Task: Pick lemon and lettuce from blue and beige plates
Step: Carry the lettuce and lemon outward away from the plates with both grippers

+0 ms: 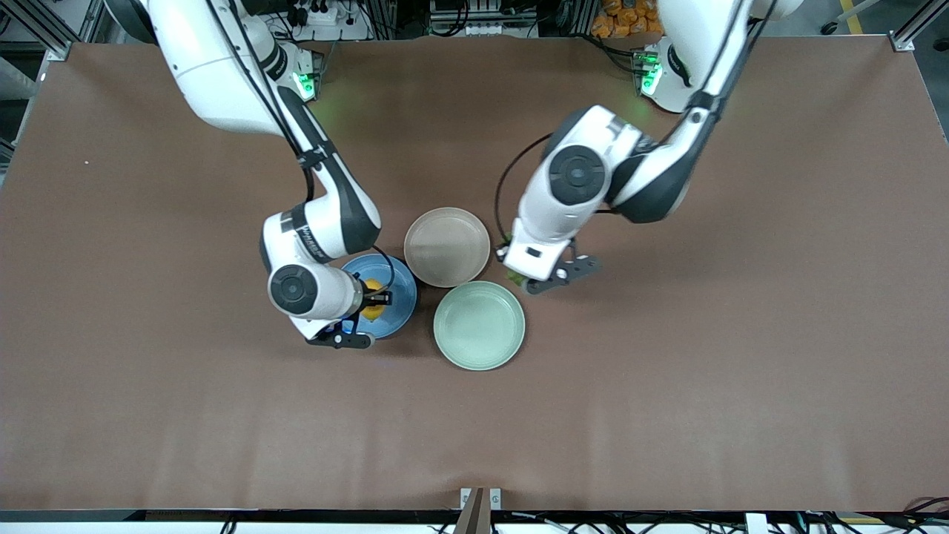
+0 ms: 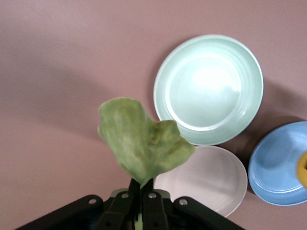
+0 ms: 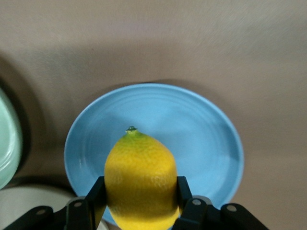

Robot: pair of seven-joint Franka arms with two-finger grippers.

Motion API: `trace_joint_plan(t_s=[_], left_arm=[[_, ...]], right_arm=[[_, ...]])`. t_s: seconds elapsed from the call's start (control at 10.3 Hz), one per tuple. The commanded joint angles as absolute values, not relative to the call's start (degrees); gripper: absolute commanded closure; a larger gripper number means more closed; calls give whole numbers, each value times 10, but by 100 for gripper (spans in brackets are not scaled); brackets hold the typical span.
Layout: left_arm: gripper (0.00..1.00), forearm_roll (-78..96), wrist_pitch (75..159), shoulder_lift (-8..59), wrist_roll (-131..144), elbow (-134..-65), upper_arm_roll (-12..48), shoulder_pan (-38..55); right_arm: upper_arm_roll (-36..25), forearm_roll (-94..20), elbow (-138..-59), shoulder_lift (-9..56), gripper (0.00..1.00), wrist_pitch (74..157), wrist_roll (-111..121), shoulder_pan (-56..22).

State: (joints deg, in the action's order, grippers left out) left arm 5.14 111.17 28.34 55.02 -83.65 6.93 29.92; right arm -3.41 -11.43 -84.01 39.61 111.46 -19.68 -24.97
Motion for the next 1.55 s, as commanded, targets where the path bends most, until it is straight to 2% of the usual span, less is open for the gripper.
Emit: trace_joint_plan(t_s=[0.0,0.29,0.48,0.77,1.26,1.45], left_arm=[[100,-10,1076,242,507,-848,75,269],[100,-27,1028,212,360,-848,74,213],[100,-28,1001,211,282,-849,74,175],[100,-28,996,221,195,-856,74,127],[100,-27,997,261,154,-890,75,93],[100,-27,1025,261,151,-921,75,88]], right_arm=[[-75,-112,-809,375,100,1050,-89,-221],[-208,-112,-816,363,100,1008,89,-222],[-260,-117,-824,364,100,992,155,-215],[-270,-129,-869,368,100,1002,271,-136],[-268,-197,-925,378,100,1042,214,-140],[-266,-198,-938,382,100,1053,197,-144]])
